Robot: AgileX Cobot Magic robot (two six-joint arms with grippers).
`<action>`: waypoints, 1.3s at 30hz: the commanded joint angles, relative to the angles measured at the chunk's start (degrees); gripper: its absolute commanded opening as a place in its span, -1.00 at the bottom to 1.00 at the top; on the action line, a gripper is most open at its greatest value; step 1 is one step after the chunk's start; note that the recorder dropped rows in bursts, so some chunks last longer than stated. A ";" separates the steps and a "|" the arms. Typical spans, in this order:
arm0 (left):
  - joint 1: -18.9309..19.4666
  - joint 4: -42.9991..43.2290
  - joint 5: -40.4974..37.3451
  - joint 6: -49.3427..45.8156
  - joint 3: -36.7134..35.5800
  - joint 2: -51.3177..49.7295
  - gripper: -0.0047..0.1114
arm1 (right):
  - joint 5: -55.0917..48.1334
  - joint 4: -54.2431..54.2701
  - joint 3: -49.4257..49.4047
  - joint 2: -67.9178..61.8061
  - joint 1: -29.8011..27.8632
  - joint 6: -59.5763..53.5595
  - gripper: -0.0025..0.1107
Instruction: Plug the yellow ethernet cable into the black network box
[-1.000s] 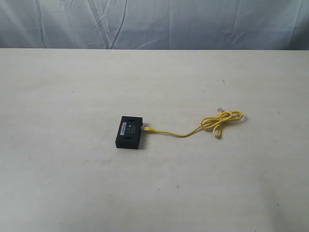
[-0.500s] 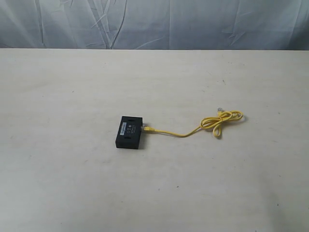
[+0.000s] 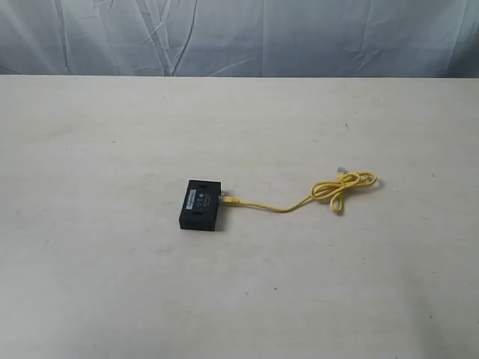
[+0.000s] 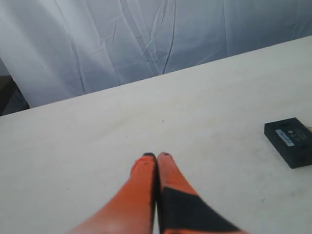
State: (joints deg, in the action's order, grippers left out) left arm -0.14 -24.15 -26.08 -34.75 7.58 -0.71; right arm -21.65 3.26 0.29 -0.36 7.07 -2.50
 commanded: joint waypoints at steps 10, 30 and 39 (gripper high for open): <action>-0.45 0.83 3.80 0.19 -7.58 0.71 -0.92 | 0.75 -0.04 -0.29 0.36 -0.26 -0.06 -0.96; -0.45 20.17 7.10 33.70 -7.58 0.71 -0.92 | 0.90 0.11 -0.29 0.36 -0.26 -0.06 -0.96; -0.45 20.17 6.88 33.66 -7.58 0.71 -0.92 | 0.90 0.11 -0.29 0.36 -0.26 -0.06 -0.96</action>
State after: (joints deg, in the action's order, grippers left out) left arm -0.14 -4.19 -20.00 -1.44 0.25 -0.37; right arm -21.65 3.47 0.08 -0.36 7.07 -2.50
